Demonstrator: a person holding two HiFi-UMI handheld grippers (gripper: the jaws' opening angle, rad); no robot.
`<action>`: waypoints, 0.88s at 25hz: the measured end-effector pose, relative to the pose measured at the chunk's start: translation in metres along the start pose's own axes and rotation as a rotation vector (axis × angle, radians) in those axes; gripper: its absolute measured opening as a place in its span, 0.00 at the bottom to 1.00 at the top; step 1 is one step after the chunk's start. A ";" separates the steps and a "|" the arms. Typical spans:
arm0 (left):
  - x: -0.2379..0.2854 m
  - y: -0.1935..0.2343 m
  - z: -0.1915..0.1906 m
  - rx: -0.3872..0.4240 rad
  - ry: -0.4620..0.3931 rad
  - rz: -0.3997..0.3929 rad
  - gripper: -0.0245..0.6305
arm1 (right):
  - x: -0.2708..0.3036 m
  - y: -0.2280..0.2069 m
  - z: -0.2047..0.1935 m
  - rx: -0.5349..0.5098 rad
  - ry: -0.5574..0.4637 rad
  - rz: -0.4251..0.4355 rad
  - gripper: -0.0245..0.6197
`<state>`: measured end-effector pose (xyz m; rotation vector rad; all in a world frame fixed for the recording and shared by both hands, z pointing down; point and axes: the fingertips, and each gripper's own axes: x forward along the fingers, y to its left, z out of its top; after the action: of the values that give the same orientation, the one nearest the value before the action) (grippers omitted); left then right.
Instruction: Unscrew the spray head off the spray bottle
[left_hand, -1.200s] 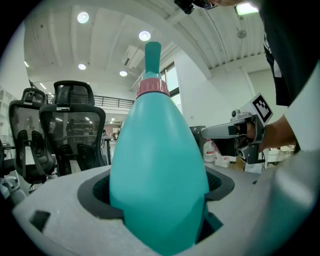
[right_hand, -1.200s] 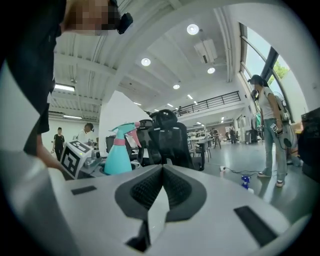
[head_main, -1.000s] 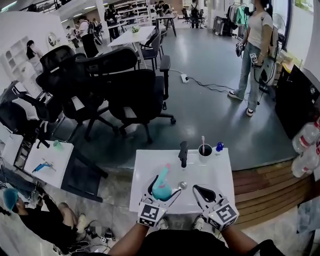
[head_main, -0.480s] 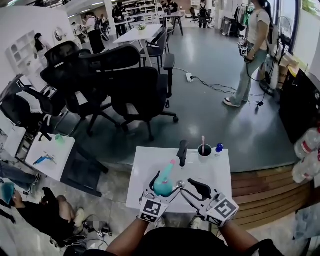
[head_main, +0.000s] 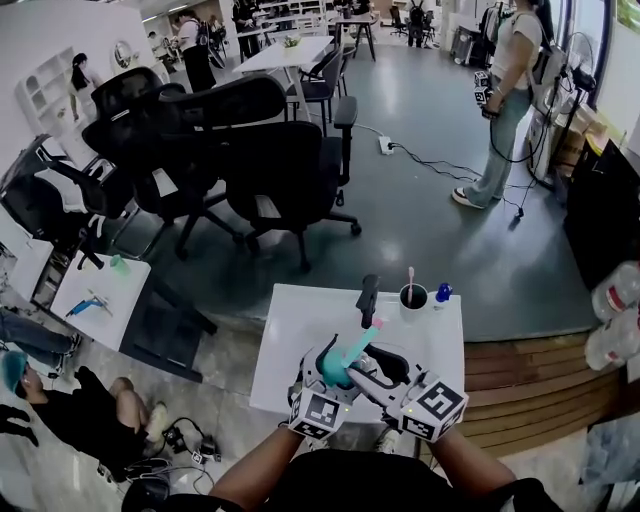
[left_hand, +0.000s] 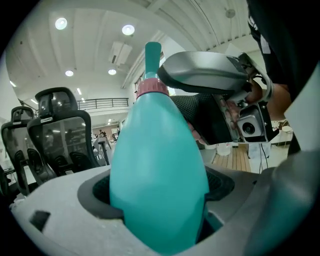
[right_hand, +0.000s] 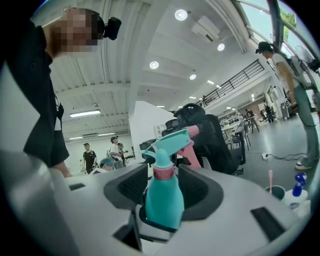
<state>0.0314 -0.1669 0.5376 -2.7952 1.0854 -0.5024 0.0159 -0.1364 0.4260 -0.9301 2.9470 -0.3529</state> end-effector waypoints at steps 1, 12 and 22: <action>0.002 -0.002 0.000 0.012 0.003 -0.002 0.72 | 0.001 -0.001 -0.001 0.003 0.003 -0.003 0.34; 0.014 -0.014 0.002 0.064 0.035 -0.018 0.72 | -0.002 -0.015 0.003 0.011 -0.031 -0.008 0.27; 0.007 -0.023 0.012 0.074 0.021 -0.096 0.72 | -0.011 -0.011 0.011 -0.015 -0.048 0.087 0.26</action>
<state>0.0547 -0.1551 0.5333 -2.7932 0.9203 -0.5706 0.0322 -0.1415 0.4174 -0.7971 2.9384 -0.3006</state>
